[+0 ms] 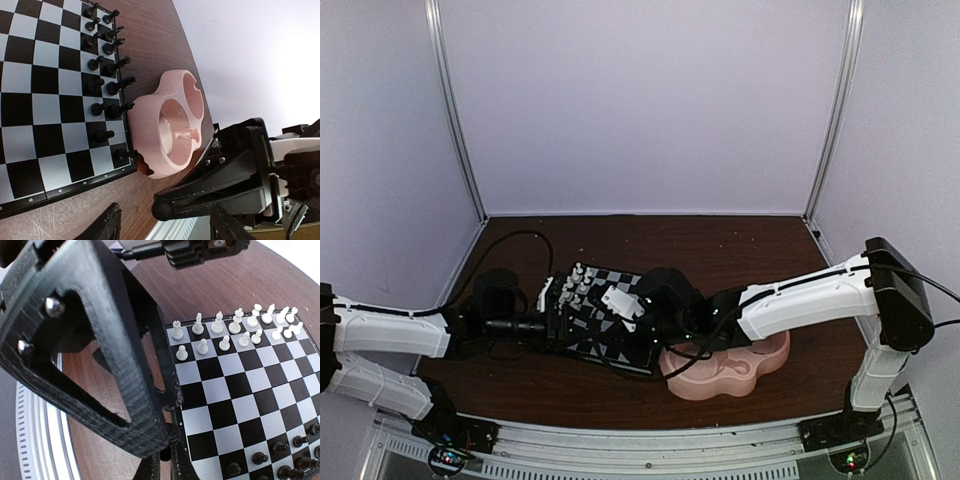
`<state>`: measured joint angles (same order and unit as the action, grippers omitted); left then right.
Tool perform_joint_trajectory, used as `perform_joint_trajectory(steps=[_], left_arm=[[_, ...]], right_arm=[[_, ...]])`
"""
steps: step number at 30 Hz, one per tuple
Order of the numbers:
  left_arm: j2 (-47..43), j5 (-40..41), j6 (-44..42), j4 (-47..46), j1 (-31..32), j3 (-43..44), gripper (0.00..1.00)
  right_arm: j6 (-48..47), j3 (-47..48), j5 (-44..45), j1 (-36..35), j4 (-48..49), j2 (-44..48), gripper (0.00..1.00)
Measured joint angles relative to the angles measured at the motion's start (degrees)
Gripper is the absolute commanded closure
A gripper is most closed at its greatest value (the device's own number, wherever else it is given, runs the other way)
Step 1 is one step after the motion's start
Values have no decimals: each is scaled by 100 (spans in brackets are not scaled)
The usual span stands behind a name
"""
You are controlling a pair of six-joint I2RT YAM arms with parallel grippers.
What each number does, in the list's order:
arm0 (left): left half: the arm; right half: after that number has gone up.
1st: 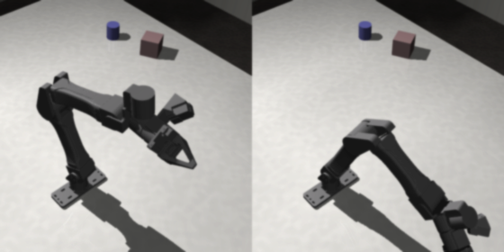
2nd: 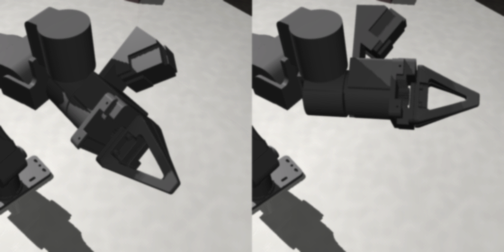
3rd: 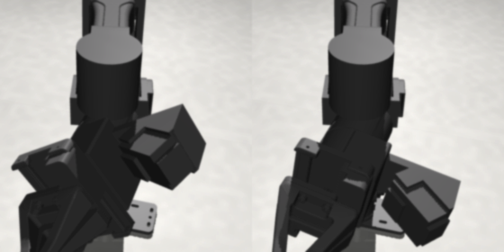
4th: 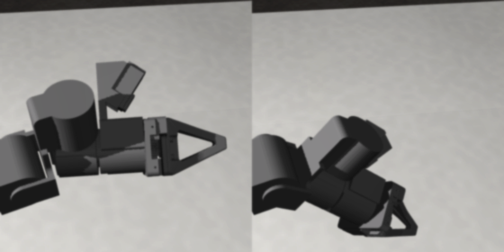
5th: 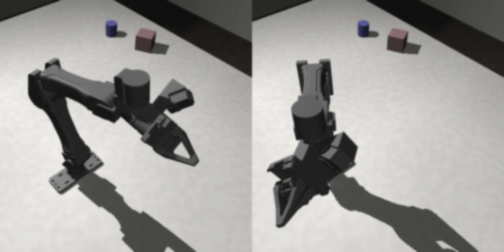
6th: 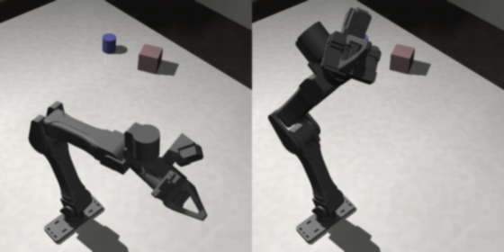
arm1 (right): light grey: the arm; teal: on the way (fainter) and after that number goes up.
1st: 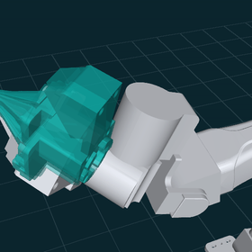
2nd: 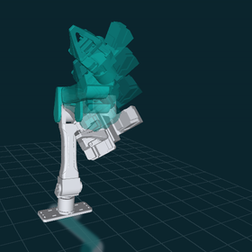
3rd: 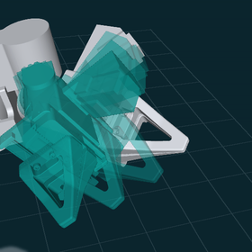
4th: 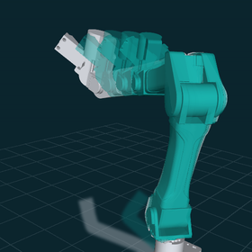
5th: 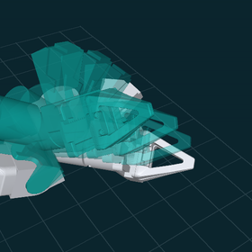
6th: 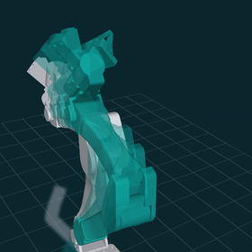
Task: Set up the chess pieces on the board
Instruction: Pick up the pawn from the chessboard.
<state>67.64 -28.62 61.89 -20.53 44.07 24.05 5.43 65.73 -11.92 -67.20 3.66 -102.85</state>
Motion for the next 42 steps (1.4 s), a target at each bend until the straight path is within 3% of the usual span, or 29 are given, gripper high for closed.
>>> perform_joint_trajectory(steps=[11, 15, 21, 26, 38, 42], left_arm=[[229, -127, 144, -177, 0, 7, 64], [428, -227, 223, -382, 0, 9, 64], [671, -415, 372, -691, -15, 39, 83], [699, -420, 409, -728, -31, 48, 87], [584, -354, 446, -800, -31, 48, 87], [566, -380, 564, -931, -31, 85, 87]], right_arm=[[-125, 0, 15, -44, 133, 0, 95], [-131, 0, 24, -52, 120, 0, 95], [-162, 0, 107, -50, 31, -2, 94], [-205, 0, 186, -50, 37, 0, 93], [-214, -466, 302, -68, 756, 186, 58], [-184, -1060, 278, -68, 1331, 490, 57]])
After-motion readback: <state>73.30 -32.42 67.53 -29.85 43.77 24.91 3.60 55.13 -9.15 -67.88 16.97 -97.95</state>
